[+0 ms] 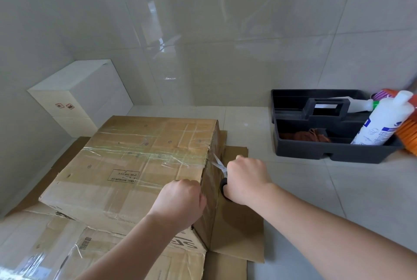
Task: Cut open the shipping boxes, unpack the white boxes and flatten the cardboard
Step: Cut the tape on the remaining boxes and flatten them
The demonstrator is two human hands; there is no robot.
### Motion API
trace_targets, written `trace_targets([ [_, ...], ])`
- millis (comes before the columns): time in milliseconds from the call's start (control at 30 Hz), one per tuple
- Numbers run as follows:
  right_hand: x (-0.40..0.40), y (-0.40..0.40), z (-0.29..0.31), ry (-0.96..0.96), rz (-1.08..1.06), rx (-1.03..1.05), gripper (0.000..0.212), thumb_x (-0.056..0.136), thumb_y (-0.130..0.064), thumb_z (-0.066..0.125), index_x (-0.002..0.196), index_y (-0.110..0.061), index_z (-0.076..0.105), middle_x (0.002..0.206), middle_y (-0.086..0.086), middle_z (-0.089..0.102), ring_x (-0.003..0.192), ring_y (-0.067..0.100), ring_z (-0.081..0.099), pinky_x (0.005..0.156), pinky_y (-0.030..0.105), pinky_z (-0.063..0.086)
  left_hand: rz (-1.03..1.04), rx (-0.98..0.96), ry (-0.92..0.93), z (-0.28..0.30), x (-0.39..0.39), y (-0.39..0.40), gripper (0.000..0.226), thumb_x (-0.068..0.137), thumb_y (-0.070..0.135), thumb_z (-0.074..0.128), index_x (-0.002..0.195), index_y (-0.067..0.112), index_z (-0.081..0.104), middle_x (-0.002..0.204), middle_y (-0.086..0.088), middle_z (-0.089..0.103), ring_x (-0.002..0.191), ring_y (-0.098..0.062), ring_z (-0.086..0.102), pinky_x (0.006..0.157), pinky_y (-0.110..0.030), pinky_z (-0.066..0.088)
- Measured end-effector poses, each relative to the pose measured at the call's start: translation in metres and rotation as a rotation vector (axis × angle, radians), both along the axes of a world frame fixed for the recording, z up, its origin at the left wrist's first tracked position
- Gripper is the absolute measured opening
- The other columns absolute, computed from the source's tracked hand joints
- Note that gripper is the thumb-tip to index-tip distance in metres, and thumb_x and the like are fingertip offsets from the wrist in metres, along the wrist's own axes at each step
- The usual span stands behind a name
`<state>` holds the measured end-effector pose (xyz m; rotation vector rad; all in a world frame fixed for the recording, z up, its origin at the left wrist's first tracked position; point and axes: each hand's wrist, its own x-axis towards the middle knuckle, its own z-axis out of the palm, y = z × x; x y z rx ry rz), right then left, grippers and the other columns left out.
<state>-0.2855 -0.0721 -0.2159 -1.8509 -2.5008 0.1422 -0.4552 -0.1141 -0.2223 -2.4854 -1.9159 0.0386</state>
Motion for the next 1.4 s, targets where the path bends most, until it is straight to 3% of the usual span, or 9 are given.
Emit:
trace_targets([
  [100, -0.006, 0.002, -0.001, 0.025, -0.020, 0.008, 0.004, 0.078, -0.014, 0.057, 0.080, -0.013, 0.061, 0.067, 0.001, 0.038, 0.057, 0.020, 0.041, 0.051, 0.028, 0.028, -0.030, -0.004, 0.013, -0.001, 0.001, -0.005, 0.030, 0.093, 0.031, 0.035, 0.066, 0.019, 0.039, 0.060, 0.007, 0.038, 0.059, -0.017, 0.044, 0.056, -0.024, 0.036],
  [233, -0.006, 0.010, -0.005, 0.021, -0.071, -0.025, 0.016, 0.082, 0.000, 0.056, 0.087, -0.011, 0.067, 0.059, 0.000, 0.040, 0.047, 0.016, 0.038, 0.041, 0.024, 0.026, -0.060, -0.006, 0.000, -0.002, 0.002, -0.012, 0.028, 0.093, 0.030, 0.035, 0.071, 0.017, 0.044, 0.066, 0.003, 0.045, 0.060, -0.018, 0.045, 0.057, -0.023, 0.037],
  [333, 0.000, 0.014, -0.011, 0.051, -0.110, 0.011, 0.009, 0.088, -0.013, 0.061, 0.092, -0.012, 0.068, 0.059, -0.002, 0.038, 0.050, 0.017, 0.041, 0.047, 0.024, 0.032, -0.063, 0.002, -0.015, -0.002, 0.000, -0.013, 0.028, 0.093, 0.030, 0.035, 0.072, 0.016, 0.046, 0.067, 0.002, 0.047, 0.061, -0.018, 0.047, 0.058, -0.024, 0.040],
  [467, 0.008, 0.014, -0.009, 0.024, -0.133, 0.047, 0.029, 0.085, -0.040, 0.063, 0.097, -0.014, 0.068, 0.071, 0.000, 0.039, 0.062, 0.021, 0.044, 0.057, 0.027, 0.035, -0.072, 0.024, -0.037, -0.003, 0.000, -0.014, 0.028, 0.094, 0.030, 0.034, 0.071, 0.017, 0.044, 0.066, 0.003, 0.044, 0.061, -0.018, 0.045, 0.057, -0.023, 0.037],
  [700, 0.008, 0.014, -0.002, 0.021, -0.134, 0.031, 0.025, 0.079, -0.032, 0.057, 0.094, -0.014, 0.067, 0.073, 0.002, 0.038, 0.051, 0.015, 0.033, 0.053, 0.027, 0.032, -0.078, 0.090, -0.151, -0.004, 0.000, -0.013, 0.026, 0.090, 0.024, 0.045, 0.066, 0.015, 0.048, 0.061, -0.001, 0.049, 0.056, -0.022, 0.049, 0.054, -0.025, 0.043],
  [867, 0.008, 0.011, -0.001, 0.026, -0.118, 0.040, 0.025, 0.079, -0.030, 0.057, 0.095, -0.013, 0.068, 0.072, 0.002, 0.039, 0.057, 0.018, 0.041, 0.053, 0.026, 0.032, -0.174, 0.171, -0.155, 0.005, 0.001, -0.014, 0.034, 0.063, 0.016, 0.063, 0.049, 0.021, 0.033, 0.042, 0.009, 0.028, 0.032, -0.012, 0.027, 0.029, -0.019, 0.030],
  [1000, 0.007, 0.010, 0.000, 0.021, -0.099, 0.048, 0.024, 0.077, -0.026, 0.058, 0.095, -0.013, 0.068, 0.066, 0.001, 0.033, 0.053, 0.018, 0.035, 0.050, 0.026, 0.028, -0.201, 0.199, -0.146, 0.005, -0.001, -0.013, 0.037, 0.060, 0.015, 0.066, 0.049, 0.021, 0.031, 0.042, 0.010, 0.026, 0.030, -0.013, 0.028, 0.027, -0.019, 0.028],
  [1133, 0.004, 0.014, 0.001, 0.023, -0.110, 0.055, 0.023, 0.078, -0.022, 0.061, 0.097, -0.013, 0.069, 0.070, 0.003, 0.039, 0.061, 0.022, 0.042, 0.056, 0.028, 0.035, -0.221, 0.232, -0.100, 0.002, -0.001, -0.016, 0.050, 0.054, 0.013, 0.079, 0.049, 0.022, 0.030, 0.044, 0.010, 0.023, 0.033, -0.011, 0.021, 0.028, -0.019, 0.026],
  [1400, 0.002, 0.030, 0.006, 0.009, -0.109, 0.036, 0.020, 0.079, -0.026, 0.062, 0.095, -0.015, 0.066, 0.076, 0.003, 0.039, 0.068, 0.025, 0.043, 0.065, 0.028, 0.033, -0.225, 0.256, -0.111, 0.001, -0.001, -0.017, 0.036, 0.057, 0.021, 0.062, 0.050, 0.023, 0.027, 0.045, 0.010, 0.019, 0.035, -0.010, 0.016, 0.029, -0.019, 0.022],
])
